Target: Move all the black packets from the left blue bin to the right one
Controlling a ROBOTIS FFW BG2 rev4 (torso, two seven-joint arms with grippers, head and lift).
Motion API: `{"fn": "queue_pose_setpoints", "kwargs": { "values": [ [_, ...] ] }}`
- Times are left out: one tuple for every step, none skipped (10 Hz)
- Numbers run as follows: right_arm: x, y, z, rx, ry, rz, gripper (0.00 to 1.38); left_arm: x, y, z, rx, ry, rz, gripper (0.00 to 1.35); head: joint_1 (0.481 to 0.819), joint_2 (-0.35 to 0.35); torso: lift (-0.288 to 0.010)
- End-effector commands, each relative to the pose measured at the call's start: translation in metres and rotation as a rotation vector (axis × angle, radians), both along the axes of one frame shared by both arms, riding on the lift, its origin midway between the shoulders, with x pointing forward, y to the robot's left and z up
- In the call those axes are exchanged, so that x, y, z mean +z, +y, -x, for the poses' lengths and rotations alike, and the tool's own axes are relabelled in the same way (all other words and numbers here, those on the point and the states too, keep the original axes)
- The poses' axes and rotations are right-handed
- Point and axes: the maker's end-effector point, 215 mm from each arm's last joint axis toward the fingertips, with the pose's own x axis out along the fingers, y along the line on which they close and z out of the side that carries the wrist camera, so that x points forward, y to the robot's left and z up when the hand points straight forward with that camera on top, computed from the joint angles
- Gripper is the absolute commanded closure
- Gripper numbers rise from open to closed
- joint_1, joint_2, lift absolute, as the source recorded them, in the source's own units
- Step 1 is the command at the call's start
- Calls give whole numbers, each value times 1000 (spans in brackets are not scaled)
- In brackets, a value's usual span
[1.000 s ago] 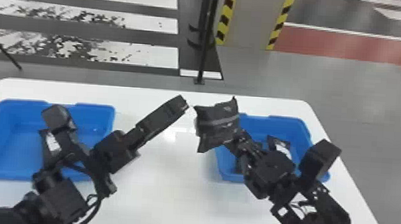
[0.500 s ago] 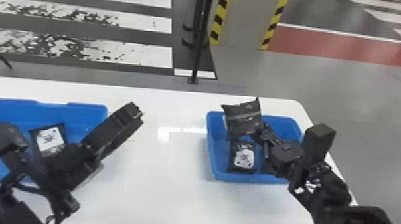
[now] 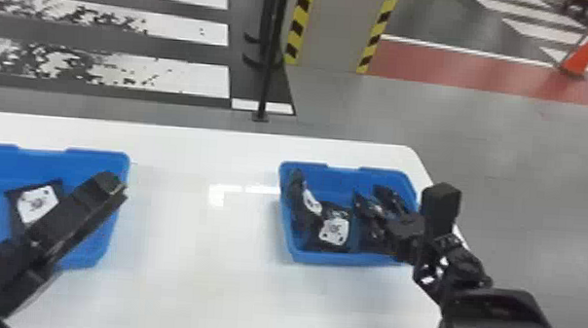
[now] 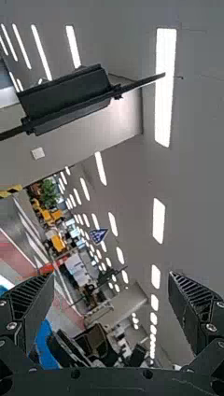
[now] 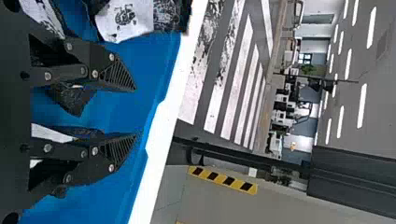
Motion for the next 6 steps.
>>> {"fn": "queue_pose_setpoints", "kwargs": {
  "values": [
    [23, 3, 21, -5, -54, 9, 108, -12, 19, -4, 39, 3, -88, 142, 695, -229, -140],
    [39, 6, 41, -11, -95, -11, 116, -28, 32, -7, 57, 21, -176, 142, 695, -215, -140],
    [47, 19, 60, 4, -116, -45, 119, -48, 53, -11, 88, 54, -276, 144, 695, -201, -140],
    [58, 29, 80, 15, -131, -74, 119, -66, 80, -17, 132, 92, -377, 147, 695, -175, -140],
    [65, 39, 99, 22, -137, -111, 121, -79, 106, -23, 178, 127, -459, 148, 695, -153, -140],
    [69, 46, 114, 25, -149, -148, 121, -88, 130, -28, 220, 156, -529, 148, 695, -101, -140]
  ]
}}
